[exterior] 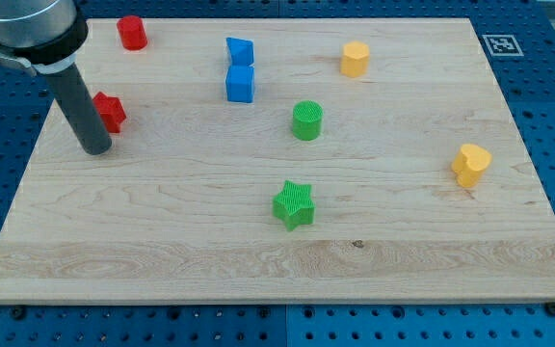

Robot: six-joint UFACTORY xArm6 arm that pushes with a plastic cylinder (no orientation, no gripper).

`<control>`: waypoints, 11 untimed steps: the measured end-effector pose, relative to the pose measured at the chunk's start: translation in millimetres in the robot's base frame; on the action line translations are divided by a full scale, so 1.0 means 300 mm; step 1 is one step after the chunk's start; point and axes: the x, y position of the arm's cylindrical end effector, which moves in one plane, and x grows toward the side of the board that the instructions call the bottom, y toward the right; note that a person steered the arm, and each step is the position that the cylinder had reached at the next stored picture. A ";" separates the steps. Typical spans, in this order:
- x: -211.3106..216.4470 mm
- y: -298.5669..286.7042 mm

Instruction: Slide the red star to the bottom right of the red circle

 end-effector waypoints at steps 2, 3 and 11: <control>-0.137 0.052; -0.105 0.020; -0.226 0.045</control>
